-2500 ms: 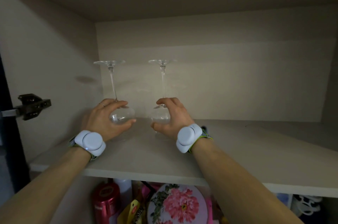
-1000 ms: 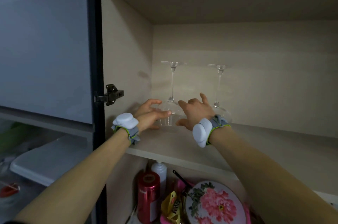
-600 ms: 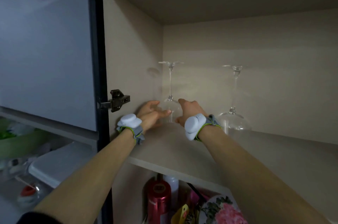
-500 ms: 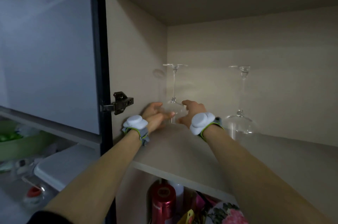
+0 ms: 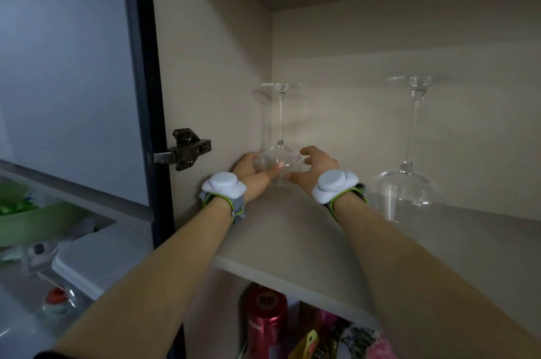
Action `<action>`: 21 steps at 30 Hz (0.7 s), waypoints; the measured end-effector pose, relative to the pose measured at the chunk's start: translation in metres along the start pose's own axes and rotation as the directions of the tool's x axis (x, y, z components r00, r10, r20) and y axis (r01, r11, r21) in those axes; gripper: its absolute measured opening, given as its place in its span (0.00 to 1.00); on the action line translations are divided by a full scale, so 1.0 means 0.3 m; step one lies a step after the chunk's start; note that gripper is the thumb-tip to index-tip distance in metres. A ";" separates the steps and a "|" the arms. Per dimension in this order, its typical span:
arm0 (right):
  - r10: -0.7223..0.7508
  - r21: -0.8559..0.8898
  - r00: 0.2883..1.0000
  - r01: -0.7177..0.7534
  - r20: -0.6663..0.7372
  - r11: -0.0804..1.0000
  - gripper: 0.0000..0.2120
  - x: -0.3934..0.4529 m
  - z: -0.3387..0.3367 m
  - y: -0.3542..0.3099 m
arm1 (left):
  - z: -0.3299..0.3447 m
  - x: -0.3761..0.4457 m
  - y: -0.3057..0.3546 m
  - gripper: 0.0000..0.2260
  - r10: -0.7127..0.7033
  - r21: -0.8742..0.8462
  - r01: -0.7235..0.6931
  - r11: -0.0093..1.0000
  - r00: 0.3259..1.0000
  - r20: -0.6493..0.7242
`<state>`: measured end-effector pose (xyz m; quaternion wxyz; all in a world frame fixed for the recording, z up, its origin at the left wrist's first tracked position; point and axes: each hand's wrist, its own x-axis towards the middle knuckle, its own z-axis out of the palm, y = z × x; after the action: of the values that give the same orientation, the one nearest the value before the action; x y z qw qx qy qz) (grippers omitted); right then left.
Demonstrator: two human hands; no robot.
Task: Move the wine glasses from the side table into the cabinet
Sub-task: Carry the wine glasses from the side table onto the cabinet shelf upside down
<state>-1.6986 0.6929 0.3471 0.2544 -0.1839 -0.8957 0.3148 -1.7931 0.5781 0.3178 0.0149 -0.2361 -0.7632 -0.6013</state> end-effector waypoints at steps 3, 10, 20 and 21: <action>0.030 0.035 0.999 -0.029 -0.020 0.999 0.29 -0.002 0.008 0.006 | -0.011 0.003 -0.019 0.33 0.020 0.065 -0.015 0.998 0.997 -0.072; 0.098 0.129 0.995 -0.095 -0.016 0.987 0.22 0.003 0.023 0.025 | -0.010 0.078 -0.101 0.40 0.016 0.113 -0.009 0.994 0.998 -0.059; 0.063 0.181 0.995 -0.076 0.076 0.981 0.32 0.029 0.058 0.044 | 0.017 0.096 -0.083 0.29 0.048 0.208 -0.038 0.977 0.998 -0.044; 0.051 0.161 0.995 -0.064 0.083 0.985 0.32 0.028 0.051 0.038 | 0.018 0.107 -0.084 0.30 0.052 0.216 -0.041 0.976 0.997 -0.048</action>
<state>-1.7122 0.6982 0.3322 0.2241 -0.1758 -0.8706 0.4012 -1.8296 0.5899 0.3030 0.0748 -0.2347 -0.8173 -0.5209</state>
